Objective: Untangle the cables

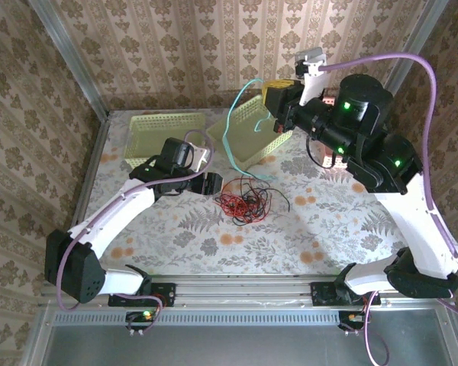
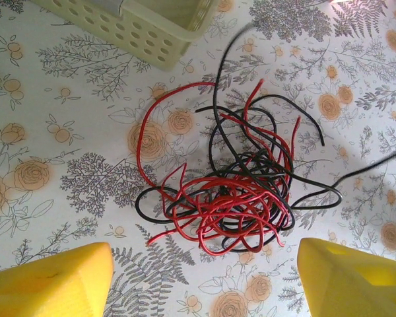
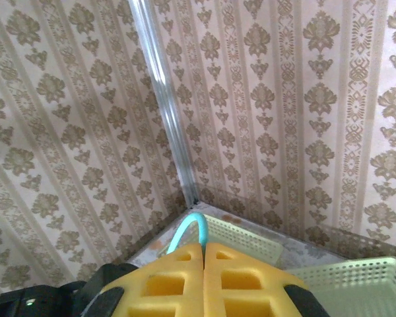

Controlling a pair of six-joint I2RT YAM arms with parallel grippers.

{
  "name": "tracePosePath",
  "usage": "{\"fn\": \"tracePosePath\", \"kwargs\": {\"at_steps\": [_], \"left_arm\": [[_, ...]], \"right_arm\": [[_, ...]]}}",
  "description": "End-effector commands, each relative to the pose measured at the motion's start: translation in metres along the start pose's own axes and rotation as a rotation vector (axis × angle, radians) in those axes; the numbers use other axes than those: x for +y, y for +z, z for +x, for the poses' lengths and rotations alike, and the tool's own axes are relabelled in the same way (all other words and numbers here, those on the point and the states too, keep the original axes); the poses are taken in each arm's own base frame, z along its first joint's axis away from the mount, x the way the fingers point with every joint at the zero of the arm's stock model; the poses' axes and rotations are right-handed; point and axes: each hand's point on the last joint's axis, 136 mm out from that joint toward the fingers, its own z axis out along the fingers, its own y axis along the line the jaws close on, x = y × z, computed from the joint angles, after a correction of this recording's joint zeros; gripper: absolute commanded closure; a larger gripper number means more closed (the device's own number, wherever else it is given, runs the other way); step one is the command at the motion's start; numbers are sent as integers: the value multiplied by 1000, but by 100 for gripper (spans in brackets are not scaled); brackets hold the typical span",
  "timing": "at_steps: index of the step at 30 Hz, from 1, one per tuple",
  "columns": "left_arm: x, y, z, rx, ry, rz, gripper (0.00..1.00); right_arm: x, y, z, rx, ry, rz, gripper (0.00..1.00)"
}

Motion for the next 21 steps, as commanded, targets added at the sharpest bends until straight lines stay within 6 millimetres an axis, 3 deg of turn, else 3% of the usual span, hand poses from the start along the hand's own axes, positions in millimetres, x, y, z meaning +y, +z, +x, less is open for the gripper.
{"fn": "tracePosePath", "kwargs": {"at_steps": [1, 2, 5, 8, 10, 15, 18, 21], "left_arm": [[-3, -7, -9, -32, -15, 15, 25], [-2, -8, -11, -38, -20, 10, 25], [2, -16, -16, -74, -34, -14, 25], [5, -29, -28, -148, -54, -33, 23], [3, -42, -39, -203, -60, -31, 21], [-7, -67, -66, -289, -52, -24, 19], [-14, -68, -79, -312, -60, 3, 19], [-22, -64, -90, -311, -66, 37, 19]], "right_arm": [[-16, -3, -20, -66, -51, 109, 100], [-25, 10, -12, -40, -63, 159, 100], [-50, 23, -1, 0, -56, 239, 100], [-77, 28, -5, -11, 12, 274, 100], [-80, 23, -26, -60, 41, 254, 100], [-63, 8, -97, -252, 24, 196, 100], [-64, 3, -132, -380, 15, 200, 100], [-68, 2, -148, -443, 6, 227, 100]]}}
